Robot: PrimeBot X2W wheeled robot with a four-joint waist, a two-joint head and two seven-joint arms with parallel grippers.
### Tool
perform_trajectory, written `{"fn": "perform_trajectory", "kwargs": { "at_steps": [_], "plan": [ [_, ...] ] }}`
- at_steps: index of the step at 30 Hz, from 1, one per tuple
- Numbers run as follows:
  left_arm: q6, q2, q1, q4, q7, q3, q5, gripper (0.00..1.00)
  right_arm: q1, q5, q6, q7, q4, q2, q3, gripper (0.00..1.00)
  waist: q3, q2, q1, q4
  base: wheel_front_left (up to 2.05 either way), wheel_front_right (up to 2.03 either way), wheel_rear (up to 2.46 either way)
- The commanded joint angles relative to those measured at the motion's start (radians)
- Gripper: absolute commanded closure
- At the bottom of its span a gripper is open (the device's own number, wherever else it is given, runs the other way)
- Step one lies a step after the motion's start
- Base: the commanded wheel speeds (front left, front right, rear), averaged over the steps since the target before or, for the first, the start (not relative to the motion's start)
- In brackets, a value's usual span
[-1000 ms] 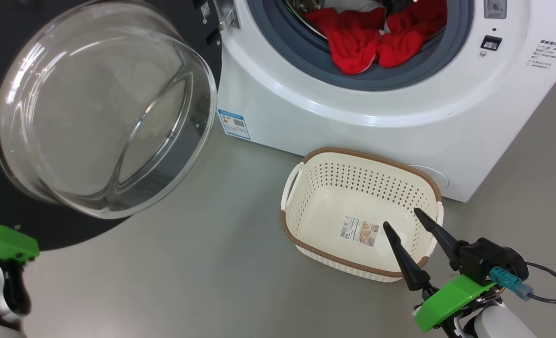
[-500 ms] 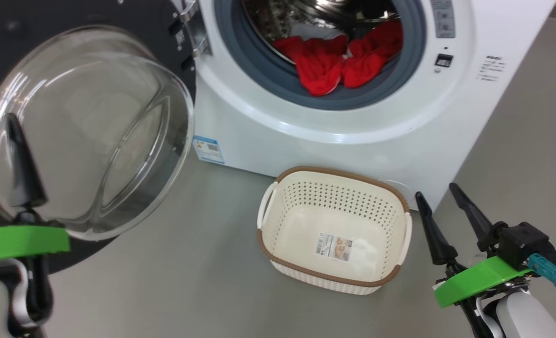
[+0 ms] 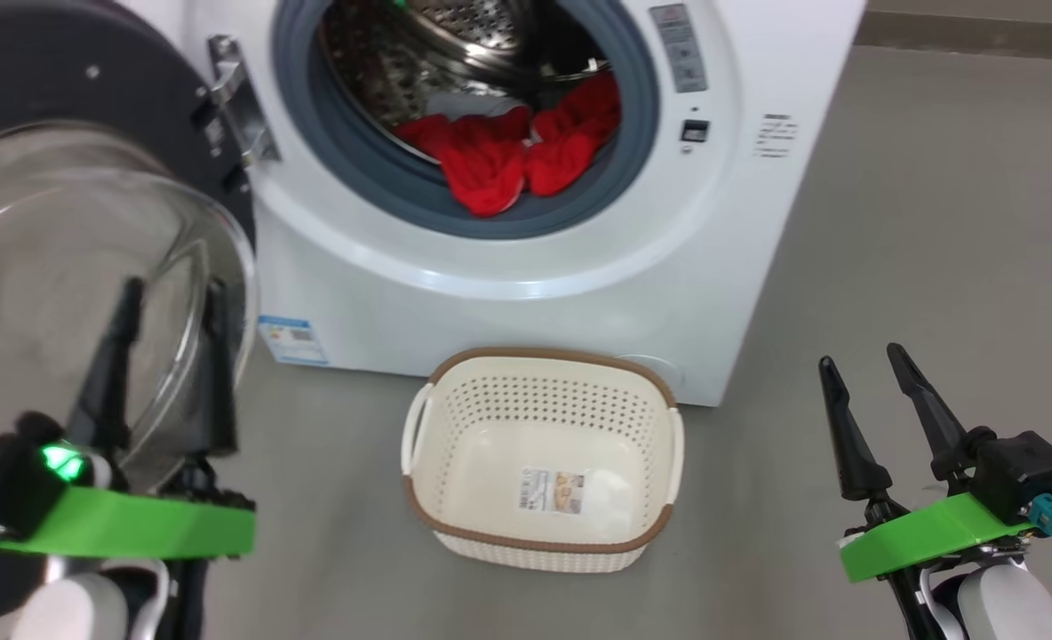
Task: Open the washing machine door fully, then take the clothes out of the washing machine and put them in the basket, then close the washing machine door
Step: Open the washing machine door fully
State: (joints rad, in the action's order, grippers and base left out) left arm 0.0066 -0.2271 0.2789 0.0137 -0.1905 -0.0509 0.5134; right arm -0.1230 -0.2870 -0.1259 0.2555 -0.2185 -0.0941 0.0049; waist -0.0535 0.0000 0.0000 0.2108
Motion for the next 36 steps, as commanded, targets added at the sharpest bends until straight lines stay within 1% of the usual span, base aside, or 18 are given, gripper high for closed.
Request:
{"fn": "perform_trajectory", "kwargs": {
  "at_steps": [1,3,5,6,7,12,16,23,36],
  "plan": [
    [-0.015,-0.031,-0.008,0.031,0.011,0.012,-0.011,0.00,-0.001,0.018,-0.005,0.006,0.036,-0.003,0.015,0.00,0.030,0.0000,0.0000,-0.071,0.00,0.00,0.00],
    [-0.019,-0.037,-0.031,0.027,0.016,-0.008,-0.027,0.00,0.007,0.019,-0.005,0.006,0.040,0.000,0.014,0.00,0.039,0.0000,0.0000,-0.098,0.00,0.00,0.00],
    [-0.013,-0.039,-0.054,0.022,0.013,-0.015,-0.039,0.00,0.016,0.023,-0.005,0.006,0.044,0.002,0.014,0.00,0.049,0.0000,0.0000,-0.125,0.00,0.00,0.00],
    [-0.013,-0.039,-0.054,0.022,0.013,-0.015,-0.039,0.00,0.016,0.023,-0.005,0.006,0.044,0.002,0.014,0.00,0.049,0.0000,0.0000,-0.125,0.00,0.00,0.00],
    [-0.006,-0.036,-0.079,0.012,0.014,-0.017,-0.040,0.00,0.026,0.032,-0.005,0.006,0.048,0.003,0.016,0.00,0.055,0.0000,0.0000,-0.152,0.00,0.00,0.00],
    [0.000,-0.038,-0.140,-0.014,-0.005,-0.014,-0.042,0.00,0.048,0.046,-0.005,0.006,0.065,0.001,0.010,0.00,0.071,0.0000,0.0000,-0.208,0.00,0.00,0.00],
    [0.004,-0.033,-0.180,-0.028,-0.015,-0.003,-0.032,0.00,0.069,0.050,-0.005,0.006,0.077,-0.002,0.009,0.00,0.082,0.0000,0.0000,-0.231,0.00,0.00,0.00],
    [-0.006,-0.023,-0.257,-0.044,-0.039,0.016,-0.004,0.00,0.105,0.053,-0.005,0.006,0.083,-0.019,0.027,0.00,0.096,0.0000,0.0000,-0.266,0.00,0.00,0.00],
    [-0.015,-0.011,-0.336,-0.067,-0.068,0.019,-0.063,0.00,0.165,0.038,-0.005,0.006,0.091,-0.030,0.019,0.00,0.114,0.0000,0.0000,-0.278,0.00,0.00,0.00]
  ]
}}
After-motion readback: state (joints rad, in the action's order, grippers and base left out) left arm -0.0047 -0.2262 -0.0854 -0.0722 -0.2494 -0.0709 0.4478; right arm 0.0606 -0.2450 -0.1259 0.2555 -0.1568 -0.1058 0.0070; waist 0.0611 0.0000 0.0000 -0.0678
